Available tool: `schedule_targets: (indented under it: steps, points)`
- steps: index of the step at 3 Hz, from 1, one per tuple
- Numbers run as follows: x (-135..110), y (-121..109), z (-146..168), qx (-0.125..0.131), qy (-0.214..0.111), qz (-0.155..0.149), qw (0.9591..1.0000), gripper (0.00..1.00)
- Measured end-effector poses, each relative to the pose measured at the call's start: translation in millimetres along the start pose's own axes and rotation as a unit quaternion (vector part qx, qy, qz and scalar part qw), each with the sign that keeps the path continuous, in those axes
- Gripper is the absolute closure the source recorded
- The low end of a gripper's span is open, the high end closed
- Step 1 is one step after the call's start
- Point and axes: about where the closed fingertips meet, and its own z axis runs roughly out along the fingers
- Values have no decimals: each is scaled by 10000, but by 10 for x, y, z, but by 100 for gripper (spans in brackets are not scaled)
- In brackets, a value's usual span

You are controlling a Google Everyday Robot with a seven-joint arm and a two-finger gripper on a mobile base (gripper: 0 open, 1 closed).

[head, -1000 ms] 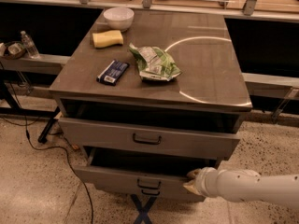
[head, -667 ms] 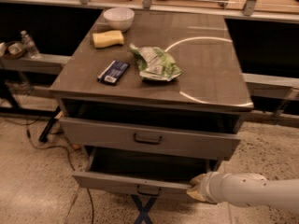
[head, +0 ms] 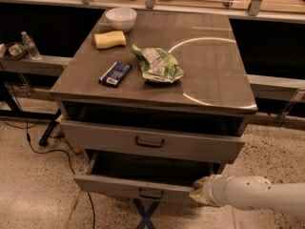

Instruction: Open middle drawer

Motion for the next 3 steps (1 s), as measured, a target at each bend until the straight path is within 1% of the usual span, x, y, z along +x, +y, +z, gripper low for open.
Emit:
schedule_targets:
  steps: [1,2,3]
  points:
    - [-11,5,5,-20,-14,-15,10000,28]
    - [-59,-25,-23,-44,-9,-141,9999,4]
    - [-163,-141,-107,7,-22,-326,9995,2]
